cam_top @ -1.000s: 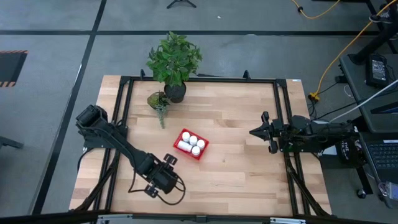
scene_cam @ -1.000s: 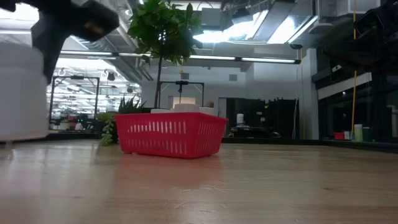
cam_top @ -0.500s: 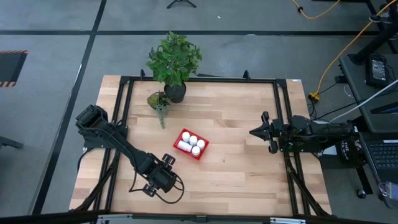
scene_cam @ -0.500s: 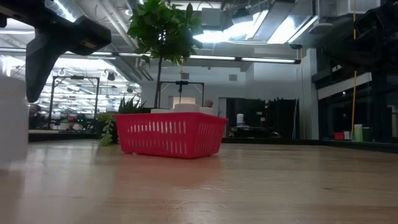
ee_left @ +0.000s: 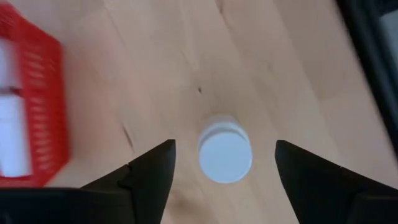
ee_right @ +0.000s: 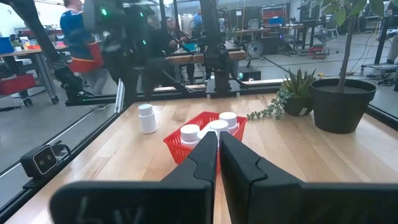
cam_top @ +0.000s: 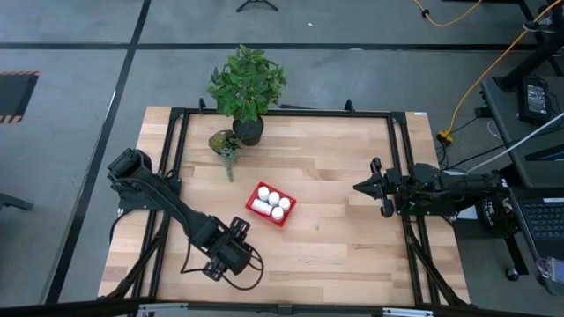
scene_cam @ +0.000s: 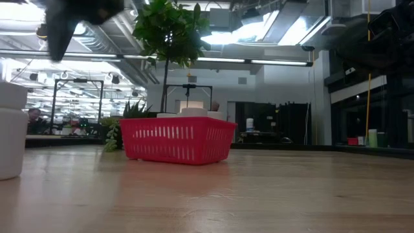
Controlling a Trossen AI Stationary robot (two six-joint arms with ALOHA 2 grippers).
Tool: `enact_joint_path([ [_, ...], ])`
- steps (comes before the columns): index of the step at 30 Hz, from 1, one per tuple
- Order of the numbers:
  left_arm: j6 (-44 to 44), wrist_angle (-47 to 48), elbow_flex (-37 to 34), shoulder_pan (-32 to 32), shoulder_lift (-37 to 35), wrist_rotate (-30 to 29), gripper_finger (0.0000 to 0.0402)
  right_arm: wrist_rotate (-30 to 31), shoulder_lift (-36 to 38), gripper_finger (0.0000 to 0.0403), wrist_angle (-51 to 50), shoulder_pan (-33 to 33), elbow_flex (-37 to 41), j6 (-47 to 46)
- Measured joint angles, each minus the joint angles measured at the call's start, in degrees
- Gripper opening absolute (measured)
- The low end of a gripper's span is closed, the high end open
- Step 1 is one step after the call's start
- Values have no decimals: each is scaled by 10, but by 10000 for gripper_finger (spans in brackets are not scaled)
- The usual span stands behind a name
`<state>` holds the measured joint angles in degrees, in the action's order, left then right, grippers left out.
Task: Pick and place pill bottles into a basket
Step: Adjust the white pill bottle into the bin
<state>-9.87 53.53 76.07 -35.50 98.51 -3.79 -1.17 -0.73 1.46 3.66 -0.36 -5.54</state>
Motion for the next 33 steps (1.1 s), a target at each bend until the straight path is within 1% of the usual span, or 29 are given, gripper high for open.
enact_joint_path([
  [4, 9, 41, 56, 7, 0, -16, 280, 0, 0, 22, 0, 0, 0, 0],
  [7, 32, 71, 90, 19, 0, -46, 289, 0, 0, 22, 0, 0, 0, 0],
  [11, 59, 104, 118, 53, 0, -83, 292, 0, 0, 22, 0, 0, 0, 0],
  [13, 73, 107, 123, 73, -1, -87, 292, 0, 0, 22, 0, 0, 0, 0],
  [16, 104, 108, 124, 104, -1, -87, 292, 0, 0, 22, 0, 0, 0, 0],
  [20, 172, 104, 124, 142, -1, -87, 292, 0, 0, 22, 0, 0, 0, 0],
  [23, 206, 91, 124, 176, -1, -80, 292, 0, 0, 22, 0, 0, 0, 0],
  [27, 251, 41, 106, 218, -1, -59, 284, 0, 0, 22, 0, 0, 0, 0],
  [29, 274, 29, 92, 234, -1, -37, 275, 0, 0, 22, 0, 0, 0, 0],
  [33, 326, 9, 52, 245, -1, -4, 254, 0, 0, 22, 0, 0, 0, 0],
])
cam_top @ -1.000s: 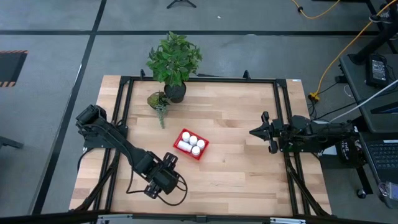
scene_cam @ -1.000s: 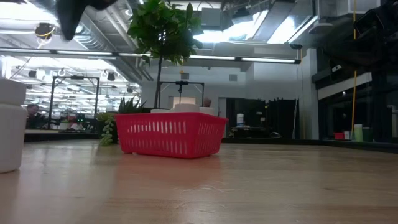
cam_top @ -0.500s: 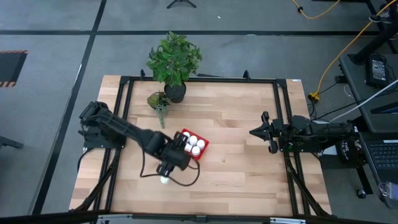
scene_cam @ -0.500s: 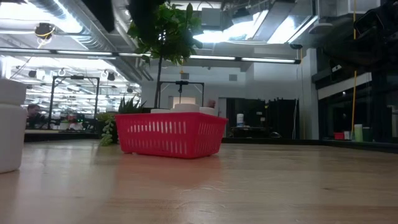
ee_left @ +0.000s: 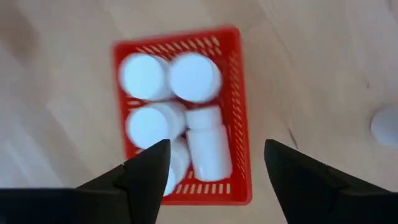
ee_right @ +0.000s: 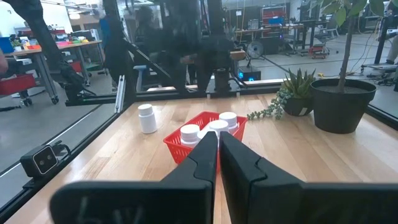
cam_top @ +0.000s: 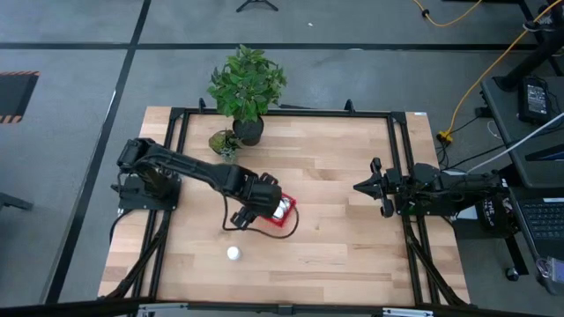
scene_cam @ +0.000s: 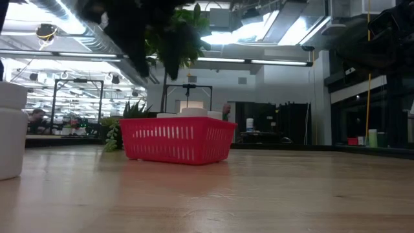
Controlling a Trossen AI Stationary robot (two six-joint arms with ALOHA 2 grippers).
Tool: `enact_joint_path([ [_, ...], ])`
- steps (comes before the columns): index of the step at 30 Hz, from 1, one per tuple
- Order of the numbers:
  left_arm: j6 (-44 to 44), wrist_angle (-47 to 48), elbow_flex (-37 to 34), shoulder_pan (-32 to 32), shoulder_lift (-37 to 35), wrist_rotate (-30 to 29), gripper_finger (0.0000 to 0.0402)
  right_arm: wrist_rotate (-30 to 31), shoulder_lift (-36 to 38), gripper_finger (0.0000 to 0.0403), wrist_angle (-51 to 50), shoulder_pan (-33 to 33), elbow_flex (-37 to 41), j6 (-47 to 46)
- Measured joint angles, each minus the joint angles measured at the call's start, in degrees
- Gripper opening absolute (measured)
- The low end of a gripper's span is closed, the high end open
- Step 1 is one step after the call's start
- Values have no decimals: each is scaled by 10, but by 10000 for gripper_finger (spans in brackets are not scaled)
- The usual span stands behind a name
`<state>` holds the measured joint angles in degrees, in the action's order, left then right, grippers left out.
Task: Pick and place pill bottles into a basket
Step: Adjust the white pill bottle into the bin
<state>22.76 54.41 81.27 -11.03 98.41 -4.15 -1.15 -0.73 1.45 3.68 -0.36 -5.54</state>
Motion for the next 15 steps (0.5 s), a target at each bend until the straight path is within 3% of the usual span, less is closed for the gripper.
enact_joint_path([
  [5, 70, -25, -33, -1, 0, 9, 232, 0, 0, 22, 0, 0, 0, 0],
  [15, 90, -55, -47, 5, 1, 25, 206, 0, 0, 22, 0, 0, 0, 0],
])
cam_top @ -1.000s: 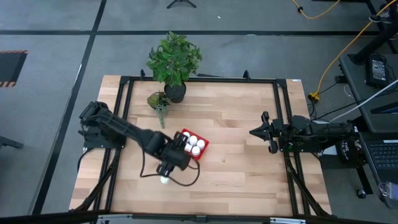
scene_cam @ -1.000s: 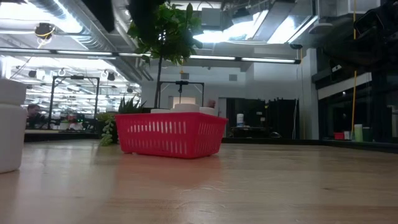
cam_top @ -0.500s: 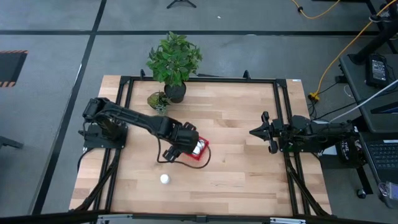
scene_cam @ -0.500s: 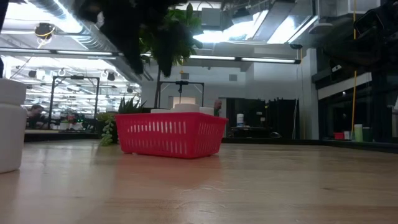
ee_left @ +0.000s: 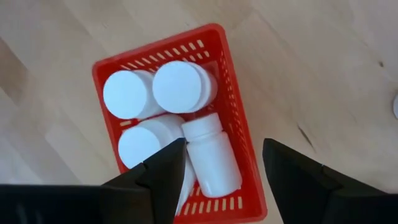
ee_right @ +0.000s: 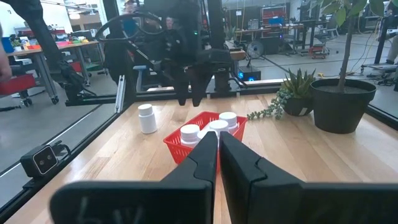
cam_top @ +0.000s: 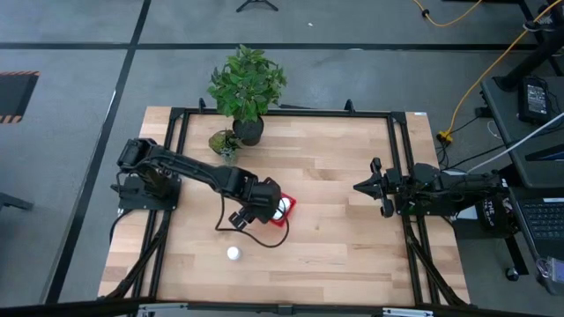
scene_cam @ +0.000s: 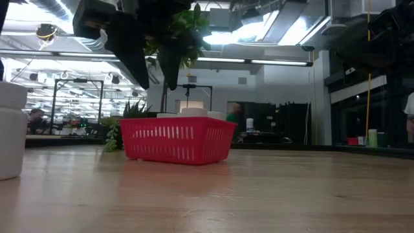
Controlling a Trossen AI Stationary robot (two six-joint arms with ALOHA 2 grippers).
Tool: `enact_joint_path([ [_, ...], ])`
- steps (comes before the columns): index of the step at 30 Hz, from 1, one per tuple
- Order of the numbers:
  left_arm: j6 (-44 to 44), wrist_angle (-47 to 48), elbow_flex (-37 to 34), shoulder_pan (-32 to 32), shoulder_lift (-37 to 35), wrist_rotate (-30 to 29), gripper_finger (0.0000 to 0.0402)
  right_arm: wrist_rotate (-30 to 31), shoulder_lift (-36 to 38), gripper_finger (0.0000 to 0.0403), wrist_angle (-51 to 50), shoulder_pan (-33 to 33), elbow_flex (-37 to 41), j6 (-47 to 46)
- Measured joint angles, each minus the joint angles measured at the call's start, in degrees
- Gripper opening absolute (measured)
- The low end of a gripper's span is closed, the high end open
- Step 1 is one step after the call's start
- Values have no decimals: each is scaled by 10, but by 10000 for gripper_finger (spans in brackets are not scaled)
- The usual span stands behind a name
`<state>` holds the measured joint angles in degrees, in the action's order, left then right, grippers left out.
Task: Pick and place pill bottles into a basket
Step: Adjust the white pill bottle into the bin
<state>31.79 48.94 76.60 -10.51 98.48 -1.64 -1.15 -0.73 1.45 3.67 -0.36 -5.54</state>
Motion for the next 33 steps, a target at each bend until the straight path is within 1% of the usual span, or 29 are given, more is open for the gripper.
enact_joint_path([
  [6, -5, -25, 0, 12, 5, 0, 207, 0, 0, 22, 0, 0, 0, 0],
  [17, -23, -23, 0, 29, 25, 2, 200, 0, 0, 22, 0, 0, 0, 0],
  [22, -33, -21, -2, 29, 34, 23, 200, 0, 0, 22, 0, 0, 0, 0],
  [24, -33, -7, -3, 27, 36, 25, 200, 0, 0, 22, 0, 0, 0, 0],
  [26, -33, -16, -3, 27, 35, 26, 200, 0, 0, 22, 0, 0, 0, 0],
  [33, -36, -12, -3, 34, 36, 27, 178, 0, 0, 22, 0, 0, 0, 0],
])
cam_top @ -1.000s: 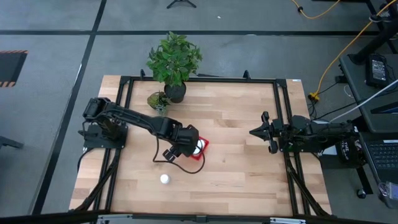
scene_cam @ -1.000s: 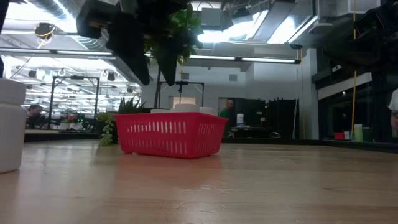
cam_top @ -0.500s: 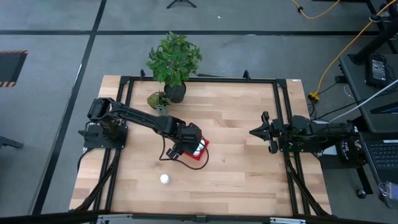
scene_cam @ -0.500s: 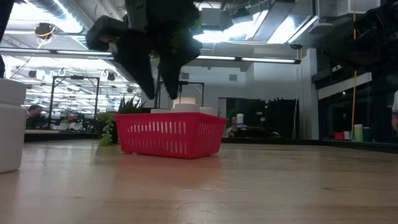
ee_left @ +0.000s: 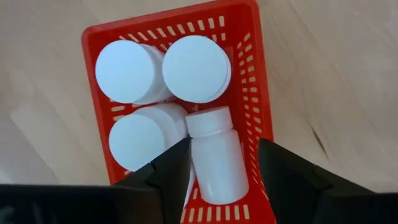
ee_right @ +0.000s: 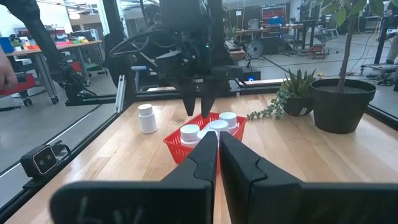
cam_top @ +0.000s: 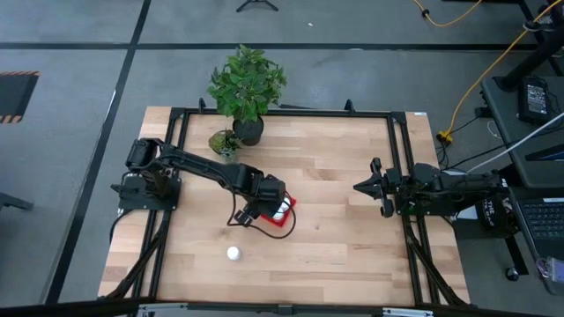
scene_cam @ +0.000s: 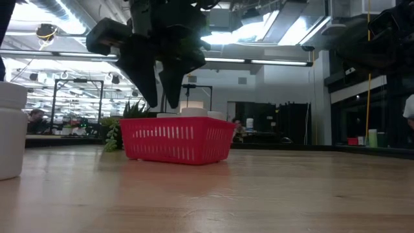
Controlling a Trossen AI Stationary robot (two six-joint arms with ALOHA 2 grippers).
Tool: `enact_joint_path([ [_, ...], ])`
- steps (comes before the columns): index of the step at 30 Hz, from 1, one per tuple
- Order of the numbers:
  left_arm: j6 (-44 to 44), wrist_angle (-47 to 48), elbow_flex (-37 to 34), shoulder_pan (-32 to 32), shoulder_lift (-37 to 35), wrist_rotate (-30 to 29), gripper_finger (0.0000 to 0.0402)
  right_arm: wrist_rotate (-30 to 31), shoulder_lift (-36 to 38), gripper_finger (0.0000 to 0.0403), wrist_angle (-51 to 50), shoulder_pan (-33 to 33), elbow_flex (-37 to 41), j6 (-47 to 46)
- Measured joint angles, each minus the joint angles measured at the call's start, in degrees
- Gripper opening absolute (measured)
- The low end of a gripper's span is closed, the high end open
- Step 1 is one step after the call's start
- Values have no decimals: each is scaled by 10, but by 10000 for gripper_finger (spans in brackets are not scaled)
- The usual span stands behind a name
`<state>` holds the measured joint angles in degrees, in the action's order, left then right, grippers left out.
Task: Pick and place pill bottles into a basket
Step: Adjust the white pill bottle into the bin
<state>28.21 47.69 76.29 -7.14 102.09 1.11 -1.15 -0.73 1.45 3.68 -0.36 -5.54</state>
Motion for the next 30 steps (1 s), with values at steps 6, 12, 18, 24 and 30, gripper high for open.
enact_joint_path([
  [6, 0, 0, 0, 2, 0, 5, 159, 0, 0, 22, 0, 0, 0, 0],
  [12, 4, 0, 0, 2, 0, 24, 159, 0, 0, 22, 0, 0, 0, 0],
  [18, 5, -19, -13, 5, 0, 30, 158, 0, 0, 22, 0, 0, 0, 0],
  [24, 5, -40, -61, 5, 1, 29, 158, 0, 0, 22, 0, 0, 0, 0],
  [30, 6, -42, -75, 5, 1, 28, 159, 0, 0, 22, 0, 0, 0, 0],
])
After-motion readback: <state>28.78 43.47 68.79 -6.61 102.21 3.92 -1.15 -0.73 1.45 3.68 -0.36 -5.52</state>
